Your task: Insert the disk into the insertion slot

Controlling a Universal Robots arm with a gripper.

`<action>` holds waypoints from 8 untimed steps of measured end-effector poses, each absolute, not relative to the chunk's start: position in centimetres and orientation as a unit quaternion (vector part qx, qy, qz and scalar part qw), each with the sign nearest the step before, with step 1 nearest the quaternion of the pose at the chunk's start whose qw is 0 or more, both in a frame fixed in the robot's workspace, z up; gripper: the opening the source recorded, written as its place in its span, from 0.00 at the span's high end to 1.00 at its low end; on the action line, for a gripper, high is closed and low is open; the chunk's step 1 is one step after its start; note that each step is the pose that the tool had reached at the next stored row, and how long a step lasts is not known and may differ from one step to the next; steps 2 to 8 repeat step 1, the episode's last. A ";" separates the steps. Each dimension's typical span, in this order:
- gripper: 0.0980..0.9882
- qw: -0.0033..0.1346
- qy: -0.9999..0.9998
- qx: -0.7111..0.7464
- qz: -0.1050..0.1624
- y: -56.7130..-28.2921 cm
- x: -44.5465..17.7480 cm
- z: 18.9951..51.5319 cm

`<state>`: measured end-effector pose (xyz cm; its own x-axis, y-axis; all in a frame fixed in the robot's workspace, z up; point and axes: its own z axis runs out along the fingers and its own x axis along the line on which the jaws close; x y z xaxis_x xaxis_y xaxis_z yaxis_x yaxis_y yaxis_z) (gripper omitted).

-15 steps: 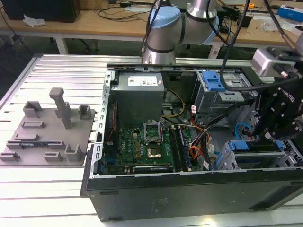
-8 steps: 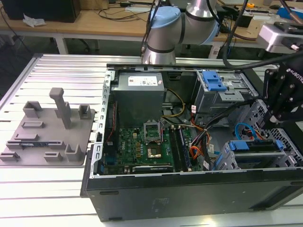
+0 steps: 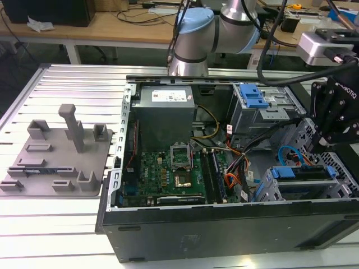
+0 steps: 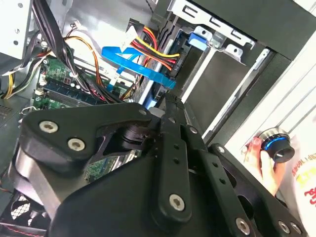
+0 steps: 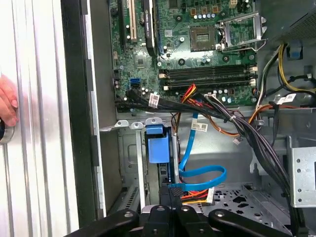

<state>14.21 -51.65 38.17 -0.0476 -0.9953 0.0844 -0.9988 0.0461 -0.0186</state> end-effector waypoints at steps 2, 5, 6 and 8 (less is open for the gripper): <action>0.99 0.024 -0.723 0.690 0.036 -51.7 14.2 38.2; 0.99 0.024 -0.723 0.690 0.036 -51.7 14.2 38.2; 0.99 0.024 -0.723 0.690 0.036 -51.7 14.2 38.2; 0.99 0.024 -0.723 0.690 0.036 -51.7 14.2 38.2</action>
